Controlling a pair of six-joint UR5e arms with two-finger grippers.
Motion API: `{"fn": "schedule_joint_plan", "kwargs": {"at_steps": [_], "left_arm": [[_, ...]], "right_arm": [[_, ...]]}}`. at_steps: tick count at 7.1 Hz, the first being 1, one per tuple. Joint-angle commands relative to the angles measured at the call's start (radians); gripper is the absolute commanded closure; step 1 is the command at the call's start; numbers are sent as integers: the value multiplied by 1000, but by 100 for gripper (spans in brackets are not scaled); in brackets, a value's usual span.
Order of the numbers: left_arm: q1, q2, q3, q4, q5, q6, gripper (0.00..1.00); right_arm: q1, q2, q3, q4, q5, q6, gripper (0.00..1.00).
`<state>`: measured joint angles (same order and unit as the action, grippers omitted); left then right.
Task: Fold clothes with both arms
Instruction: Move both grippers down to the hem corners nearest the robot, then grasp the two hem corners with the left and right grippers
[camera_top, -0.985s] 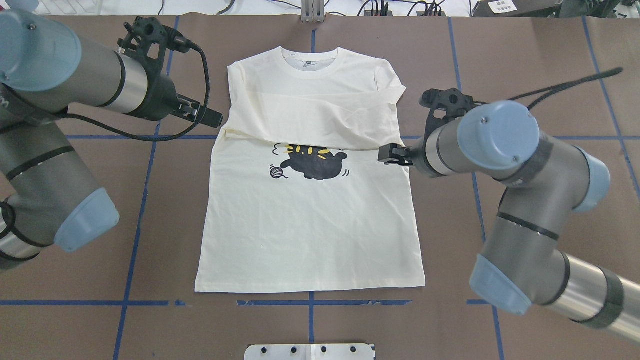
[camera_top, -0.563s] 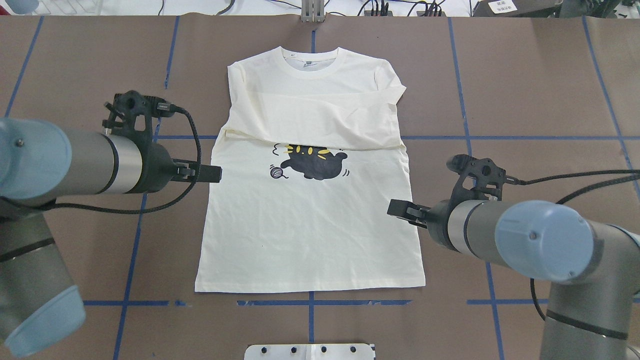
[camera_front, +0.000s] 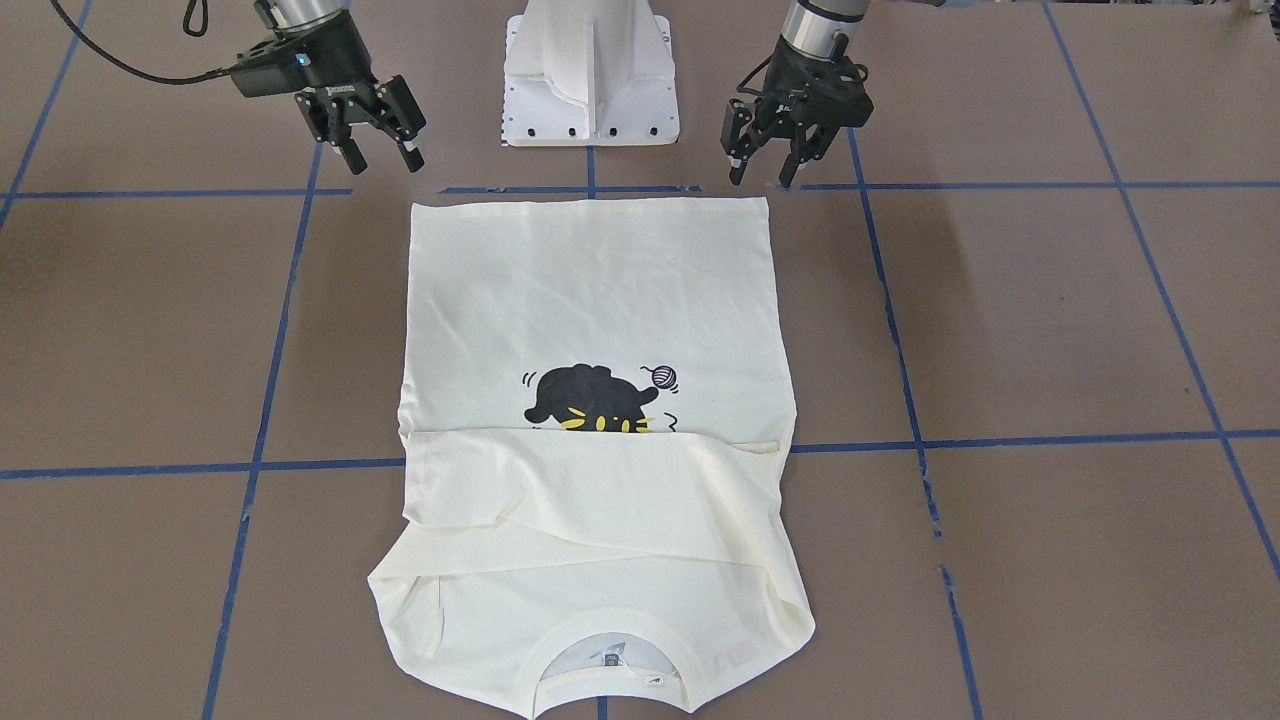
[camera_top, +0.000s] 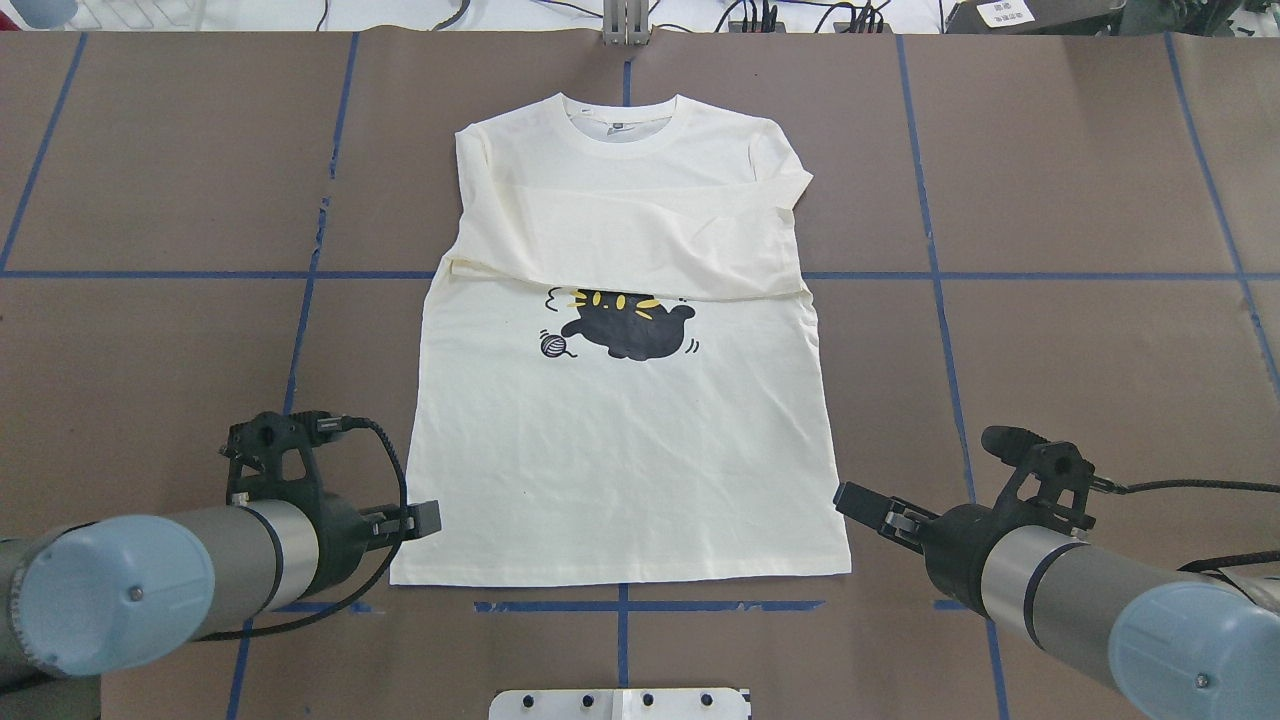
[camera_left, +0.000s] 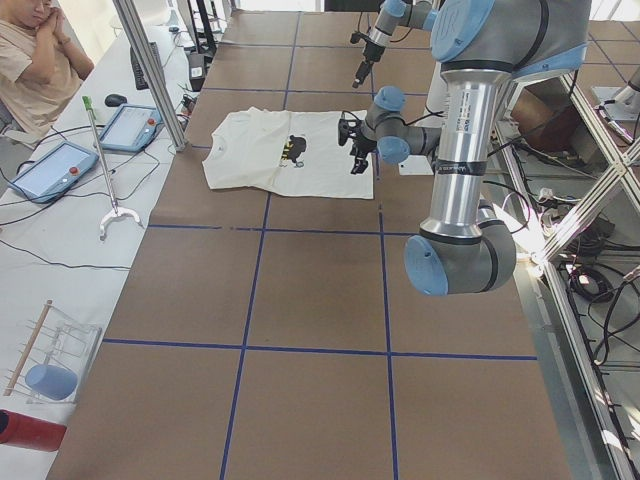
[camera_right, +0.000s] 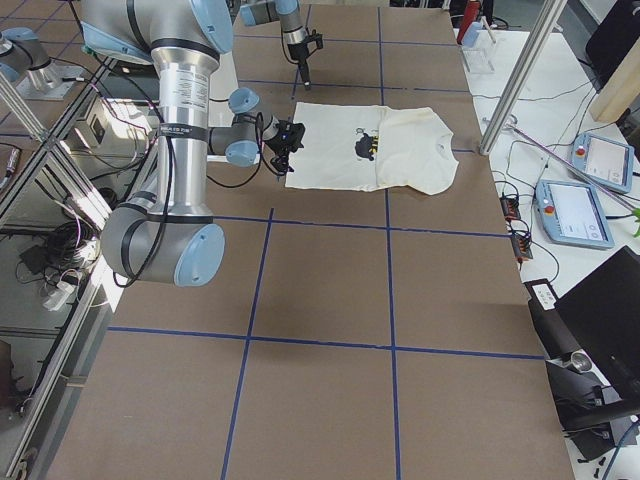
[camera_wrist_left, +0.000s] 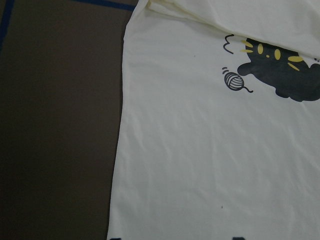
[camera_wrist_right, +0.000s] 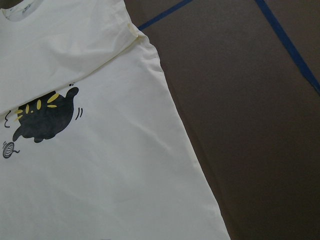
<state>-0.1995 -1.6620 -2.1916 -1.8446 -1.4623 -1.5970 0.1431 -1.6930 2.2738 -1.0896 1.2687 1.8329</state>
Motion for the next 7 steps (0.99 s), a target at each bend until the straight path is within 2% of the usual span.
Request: {"fn": "schedule_joint_plan", "kwargs": {"at_steps": [1, 5, 7], "left_arm": [[67, 21, 38, 7, 46, -61, 29], [68, -10, 117, 1, 43, 6, 31], [66, -28, 139, 2, 46, 6, 39]], "right_arm": [[-7, -13, -4, 13, -14, 8, 2], [-5, -16, -7, 14, -14, 5, 1], [-5, -14, -7, 14, -20, 6, 1]]}}
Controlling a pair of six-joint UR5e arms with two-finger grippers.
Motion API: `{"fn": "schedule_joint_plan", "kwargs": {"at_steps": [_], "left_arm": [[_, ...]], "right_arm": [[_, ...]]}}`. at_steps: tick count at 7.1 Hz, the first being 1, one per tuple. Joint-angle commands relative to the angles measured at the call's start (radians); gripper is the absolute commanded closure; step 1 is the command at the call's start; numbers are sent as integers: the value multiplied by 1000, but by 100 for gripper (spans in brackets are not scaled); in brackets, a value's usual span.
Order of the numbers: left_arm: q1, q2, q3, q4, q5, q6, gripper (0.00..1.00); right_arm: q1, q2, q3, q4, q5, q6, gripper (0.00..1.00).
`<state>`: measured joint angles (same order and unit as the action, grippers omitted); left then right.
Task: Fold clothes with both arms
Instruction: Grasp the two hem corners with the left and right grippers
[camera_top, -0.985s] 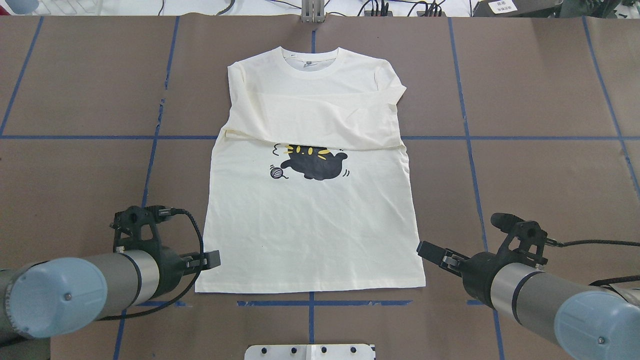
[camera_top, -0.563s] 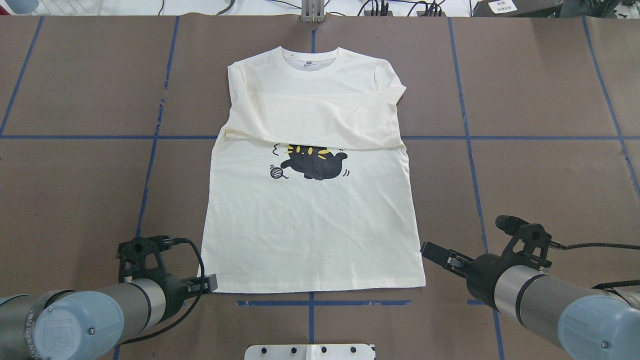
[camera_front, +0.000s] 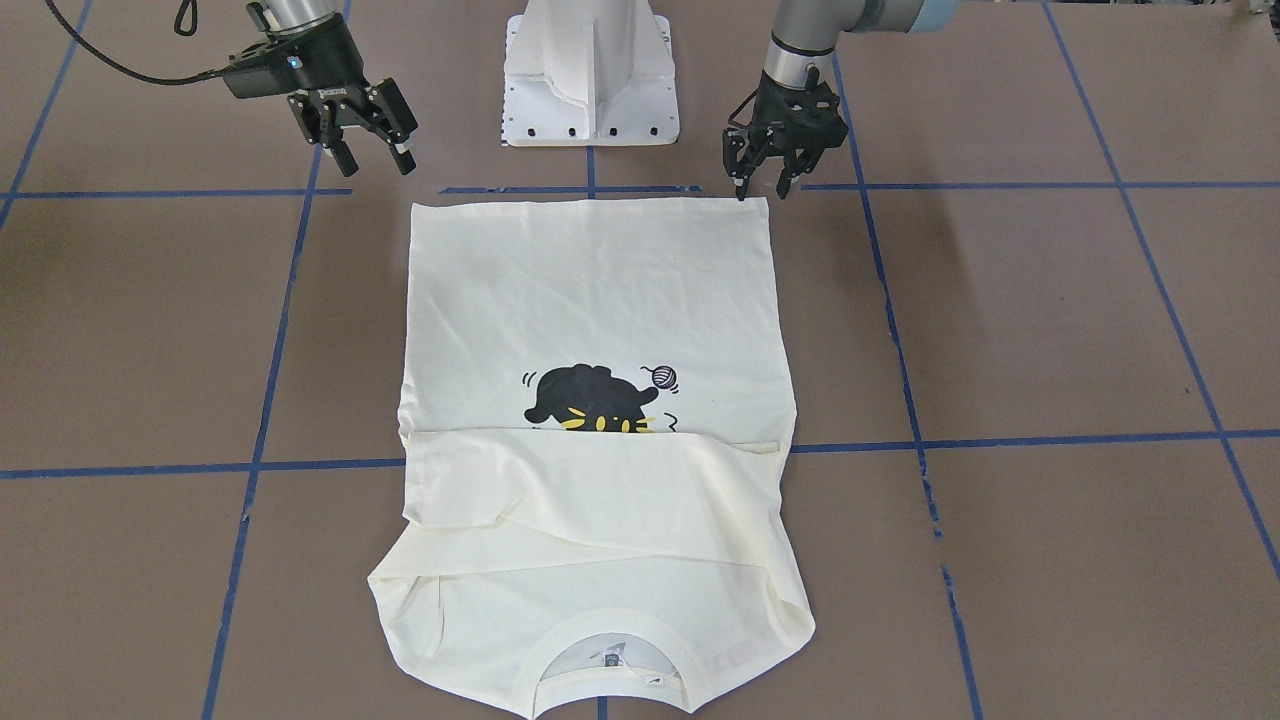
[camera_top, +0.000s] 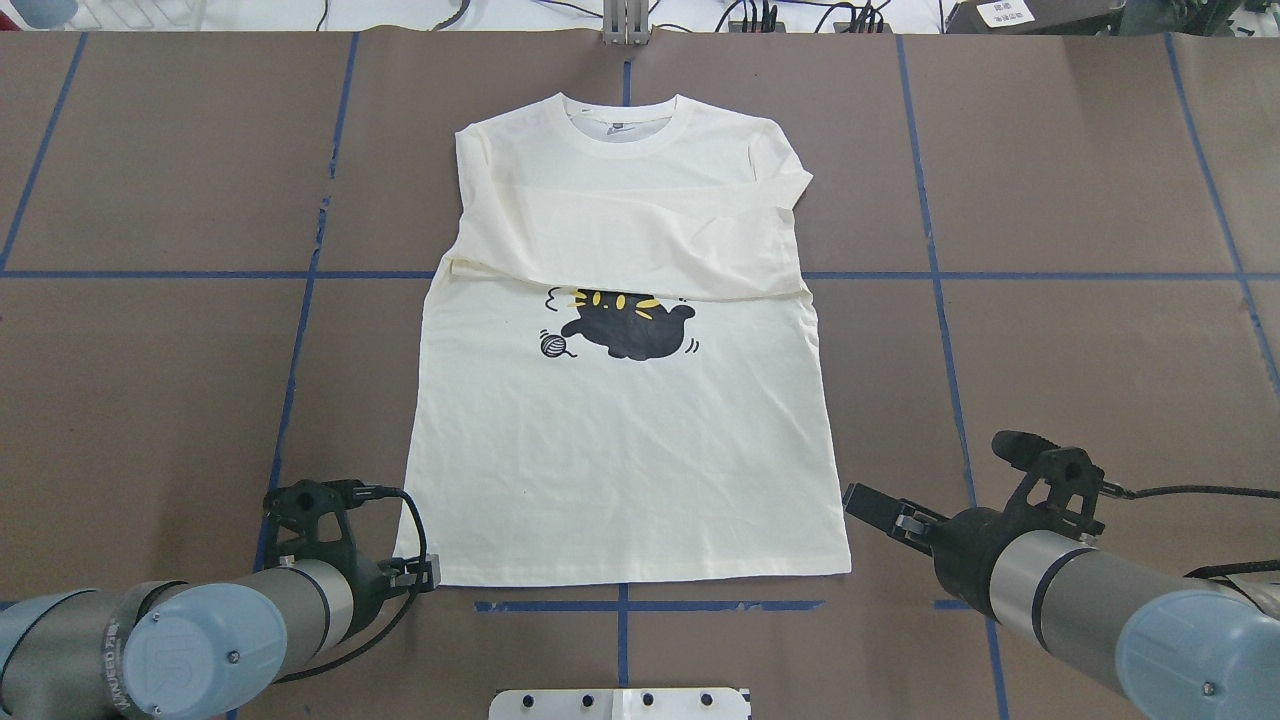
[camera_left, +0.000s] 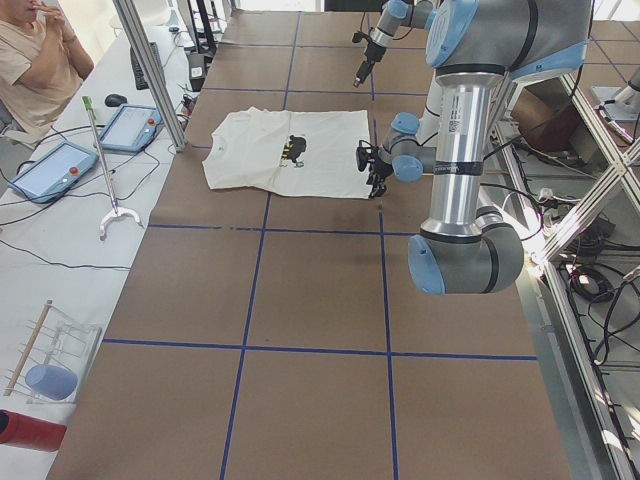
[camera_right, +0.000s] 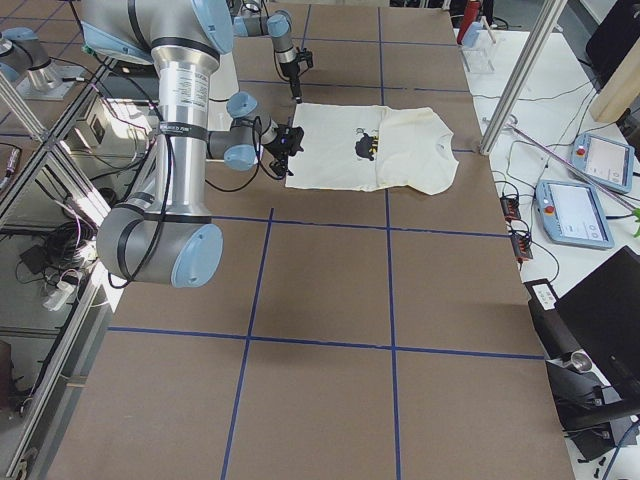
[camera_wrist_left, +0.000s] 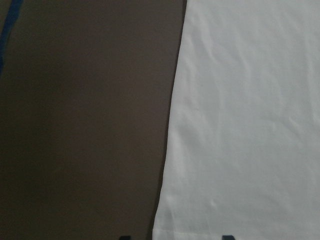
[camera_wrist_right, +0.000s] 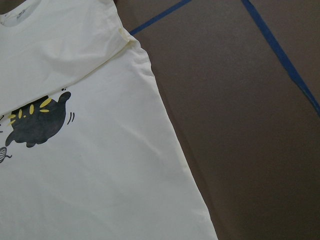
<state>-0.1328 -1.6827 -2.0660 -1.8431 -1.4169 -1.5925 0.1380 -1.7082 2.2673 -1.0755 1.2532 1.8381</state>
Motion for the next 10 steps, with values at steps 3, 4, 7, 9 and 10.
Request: {"fn": "schedule_joint_plan", "kwargs": {"at_steps": [3, 4, 7, 9, 10], "left_arm": [[-1, -9, 32, 1, 0, 2, 40], [-1, -9, 38, 1, 1, 2, 40], [-1, -29, 43, 1, -1, 2, 69], [-2, -29, 43, 1, 1, 3, 100], [-2, -29, 46, 2, 1, 3, 100]], "right_arm": [[0, -1, 0, 0, -11, 1, 1], [0, -1, 0, 0, -12, 1, 1], [0, 1, 0, 0, -14, 0, 1], [0, 1, 0, 0, -15, 1, 1], [0, 1, 0, 0, -17, 0, 1]]}}
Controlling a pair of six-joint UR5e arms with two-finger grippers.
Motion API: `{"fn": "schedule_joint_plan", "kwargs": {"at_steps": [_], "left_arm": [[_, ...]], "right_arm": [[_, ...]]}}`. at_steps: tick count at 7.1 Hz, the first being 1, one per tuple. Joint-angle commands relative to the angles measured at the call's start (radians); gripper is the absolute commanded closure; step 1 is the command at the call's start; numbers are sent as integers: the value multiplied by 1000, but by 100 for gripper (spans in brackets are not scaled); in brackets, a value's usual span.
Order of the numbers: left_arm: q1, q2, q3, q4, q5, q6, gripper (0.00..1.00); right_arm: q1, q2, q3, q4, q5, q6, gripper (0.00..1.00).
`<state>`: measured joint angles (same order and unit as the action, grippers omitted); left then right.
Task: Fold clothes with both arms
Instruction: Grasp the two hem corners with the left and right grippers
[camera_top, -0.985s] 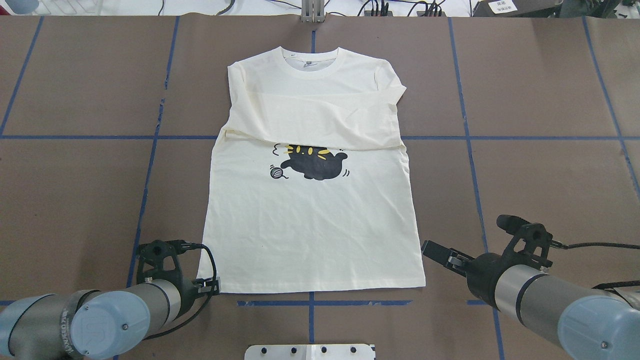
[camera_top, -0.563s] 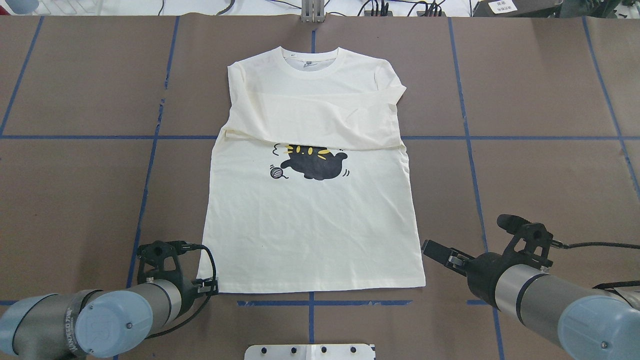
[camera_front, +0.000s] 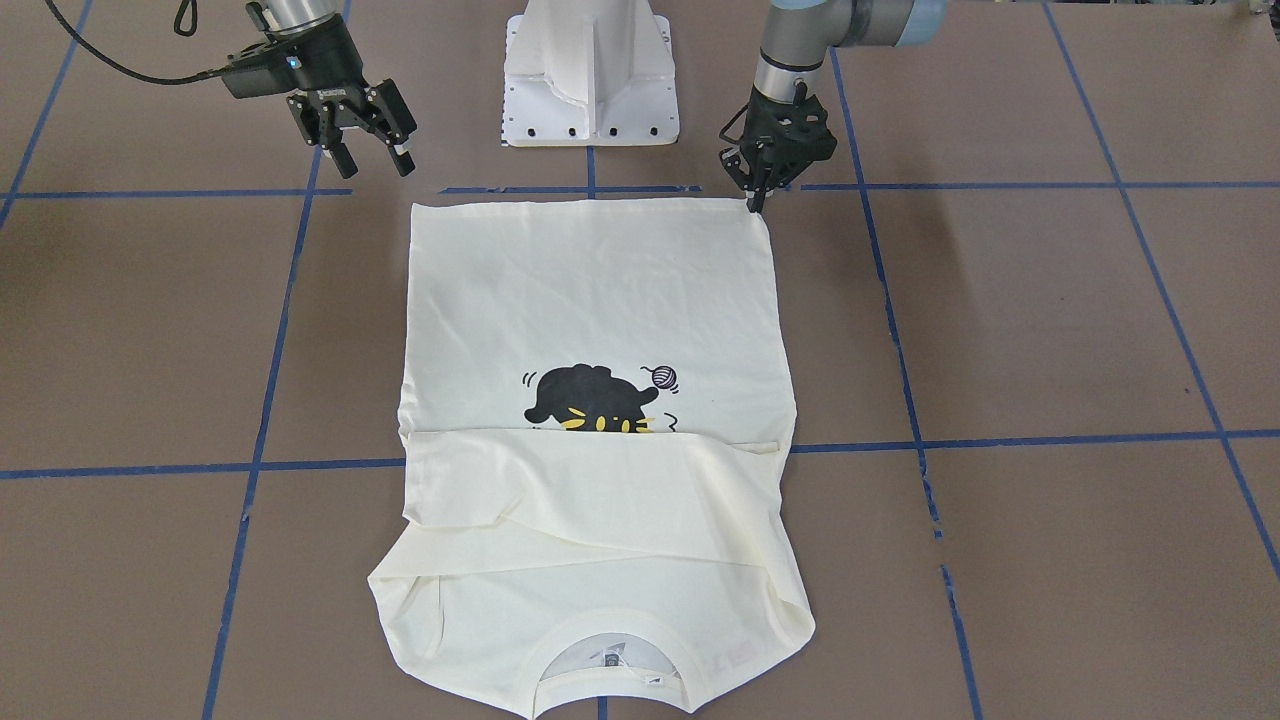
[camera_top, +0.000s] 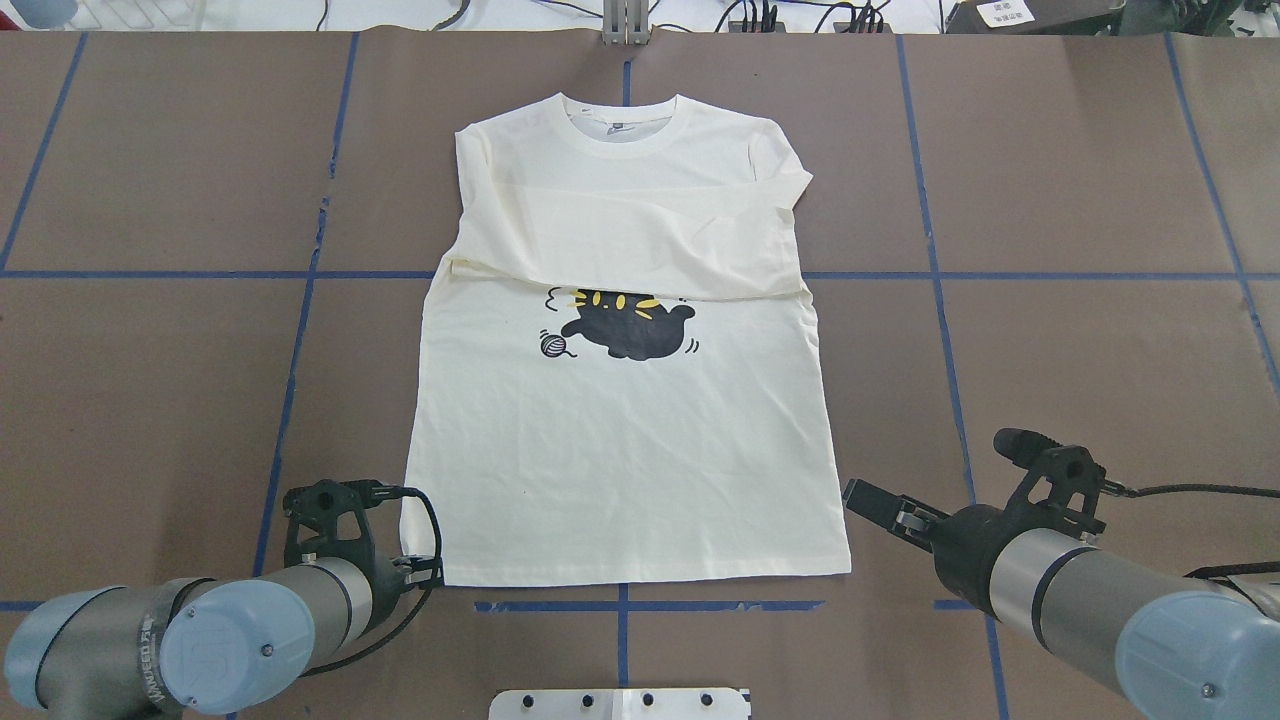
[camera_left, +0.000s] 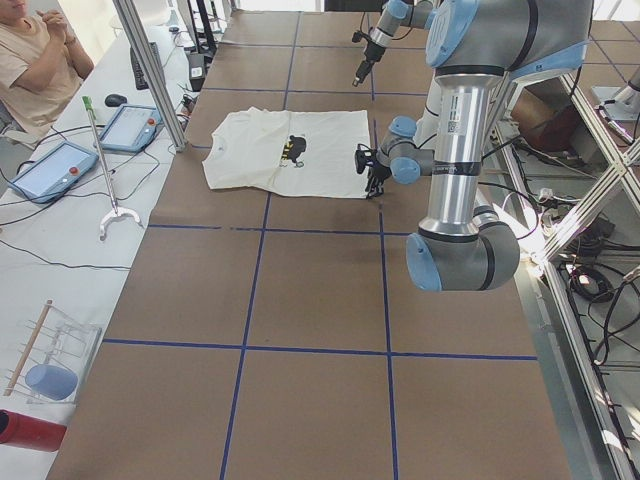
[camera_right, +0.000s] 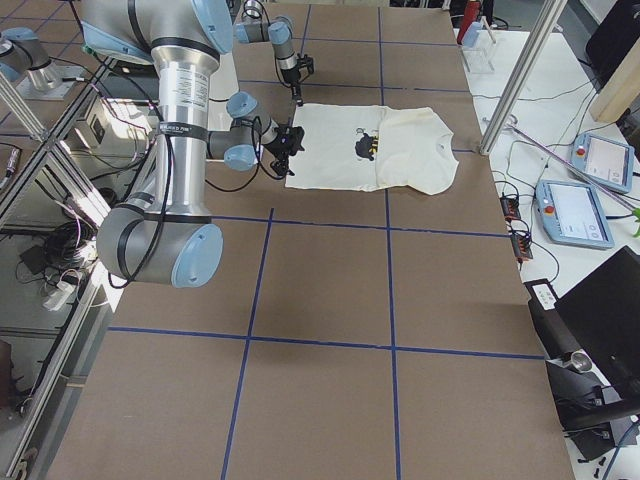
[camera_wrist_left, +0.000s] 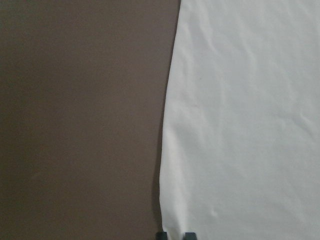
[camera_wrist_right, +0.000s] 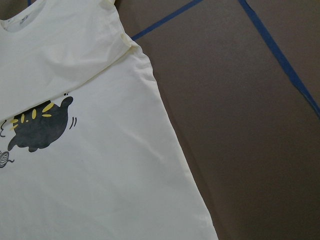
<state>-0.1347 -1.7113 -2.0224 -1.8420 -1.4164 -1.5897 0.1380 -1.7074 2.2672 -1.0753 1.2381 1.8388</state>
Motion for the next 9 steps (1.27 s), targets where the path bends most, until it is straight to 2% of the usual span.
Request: {"fn": "schedule_joint_plan", "kwargs": {"at_steps": [1, 3, 6, 7, 8, 9], "left_arm": [[0, -1, 2, 1, 1, 0, 100], [-14, -2, -10, 1, 1, 20, 100], [-19, -19, -10, 1, -1, 20, 100], [-19, -19, -15, 1, -1, 20, 100], [-19, -19, -15, 1, -1, 20, 100], [-23, -19, -22, 1, 1, 20, 100]], "right_arm": [[0, 0, 0, 0, -2, -1, 1], [-5, 0, -8, -12, -5, 6, 5], [-8, 14, -96, -15, -5, 45, 26], [-9, 46, -95, -72, -5, 46, 30], [-9, 117, -98, -180, -2, 62, 36], [-9, 165, -100, -260, 1, 72, 36]]}}
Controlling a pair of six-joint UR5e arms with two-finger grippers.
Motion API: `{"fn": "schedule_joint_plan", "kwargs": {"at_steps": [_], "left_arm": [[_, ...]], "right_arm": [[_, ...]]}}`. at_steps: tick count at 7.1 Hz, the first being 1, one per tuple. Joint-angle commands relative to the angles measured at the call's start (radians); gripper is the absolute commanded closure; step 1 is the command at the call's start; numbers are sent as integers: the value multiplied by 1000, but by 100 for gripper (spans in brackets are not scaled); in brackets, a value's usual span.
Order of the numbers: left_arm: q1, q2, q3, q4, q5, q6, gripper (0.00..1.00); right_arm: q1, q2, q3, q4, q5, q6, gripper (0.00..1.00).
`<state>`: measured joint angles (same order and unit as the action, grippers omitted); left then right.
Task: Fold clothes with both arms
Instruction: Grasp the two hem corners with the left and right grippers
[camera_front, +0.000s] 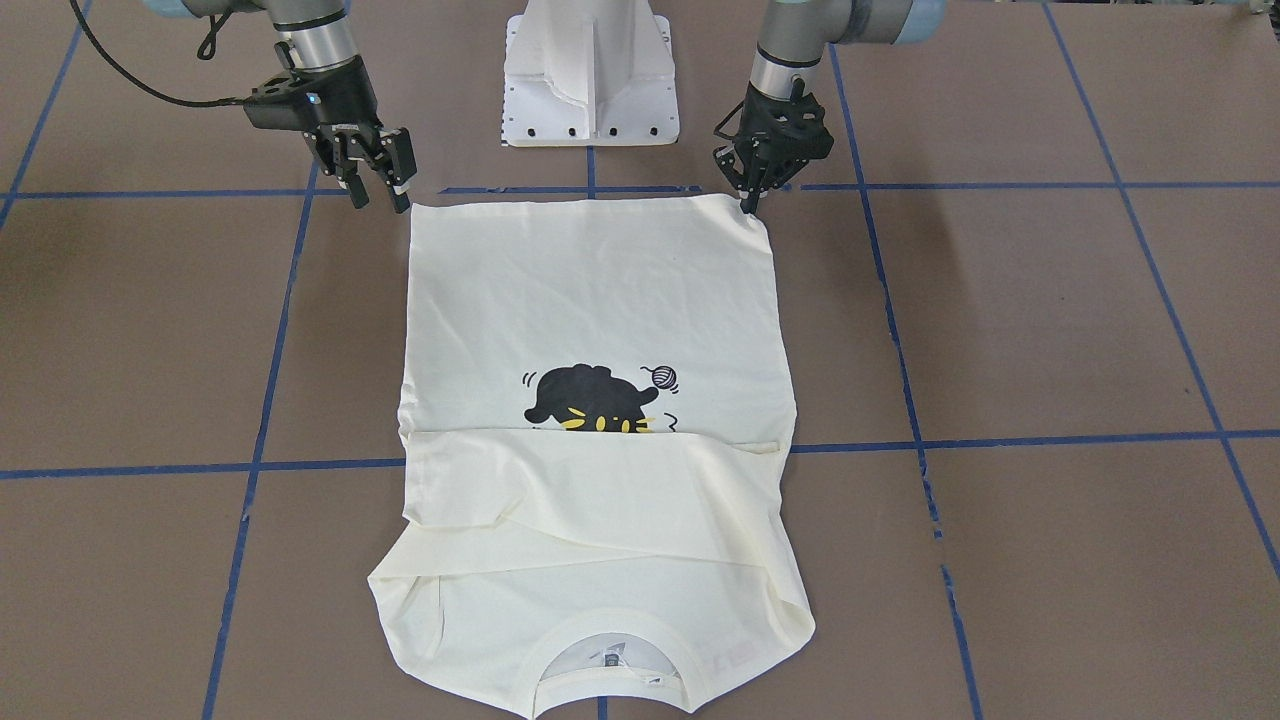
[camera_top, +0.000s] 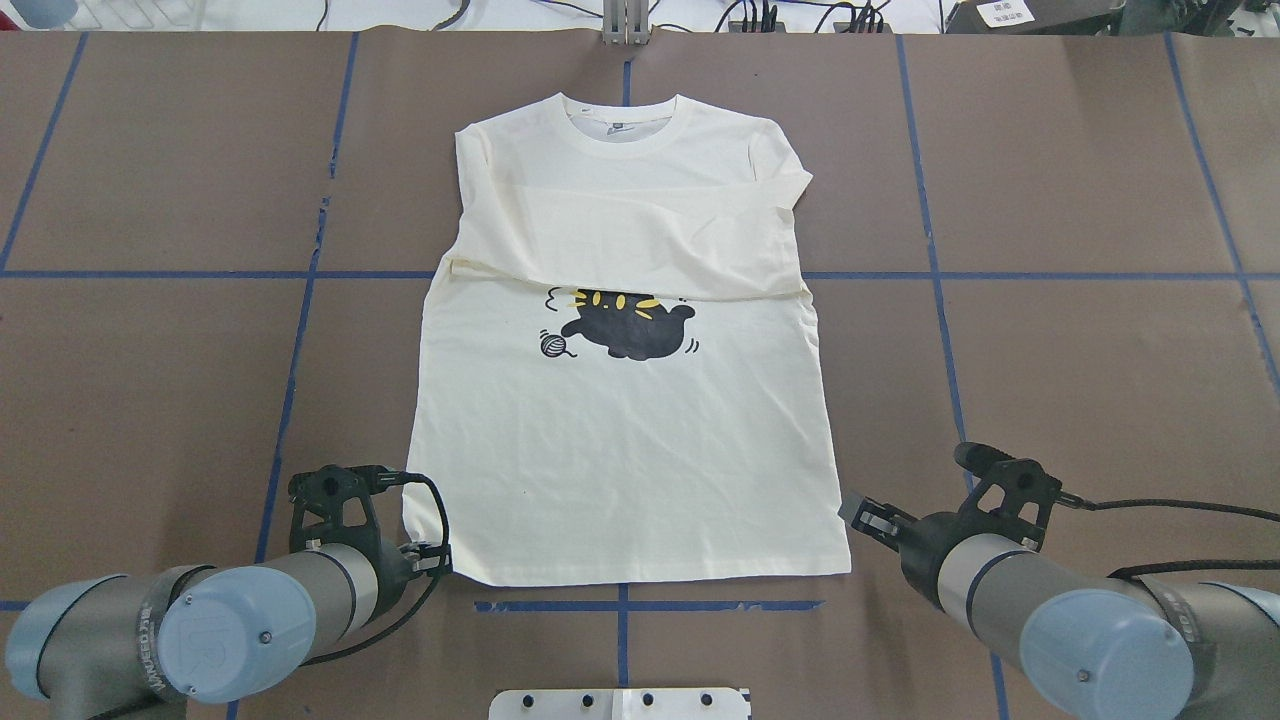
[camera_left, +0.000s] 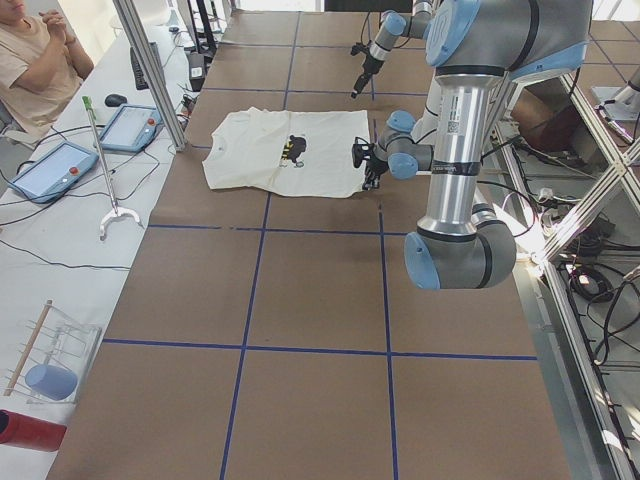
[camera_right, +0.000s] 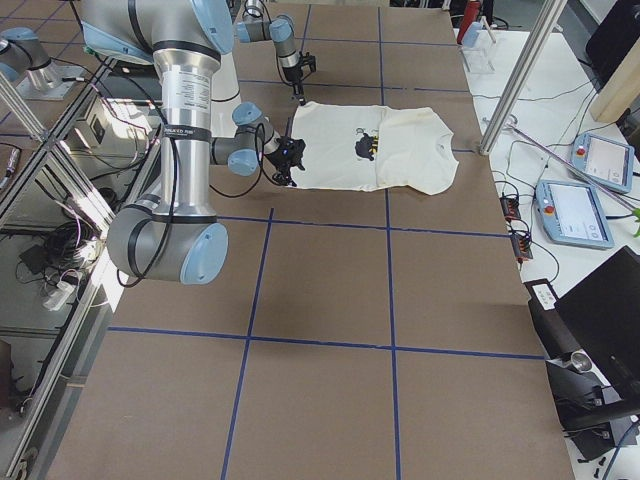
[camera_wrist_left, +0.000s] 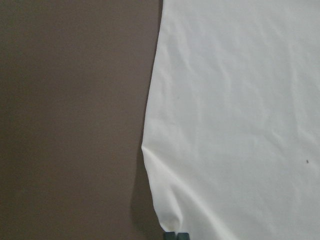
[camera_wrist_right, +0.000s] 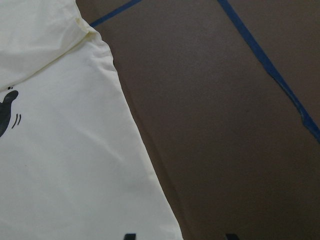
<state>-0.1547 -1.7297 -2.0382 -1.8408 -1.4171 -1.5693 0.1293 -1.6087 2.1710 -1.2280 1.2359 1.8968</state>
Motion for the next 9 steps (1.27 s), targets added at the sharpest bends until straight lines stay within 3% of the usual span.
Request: {"fn": "schedule_joint_plan", "kwargs": {"at_steps": [1, 6, 9], "left_arm": [[-14, -1, -32, -2, 1, 2, 100], [-22, -1, -39, 0, 21, 0, 100], [-22, -1, -40, 0, 21, 0, 100]], "right_arm": [[-2, 67, -28, -108, 7, 15, 34], [-80, 67, -73, -103, -6, 54, 39], [-96, 72, -86, -102, -7, 76, 47]]}}
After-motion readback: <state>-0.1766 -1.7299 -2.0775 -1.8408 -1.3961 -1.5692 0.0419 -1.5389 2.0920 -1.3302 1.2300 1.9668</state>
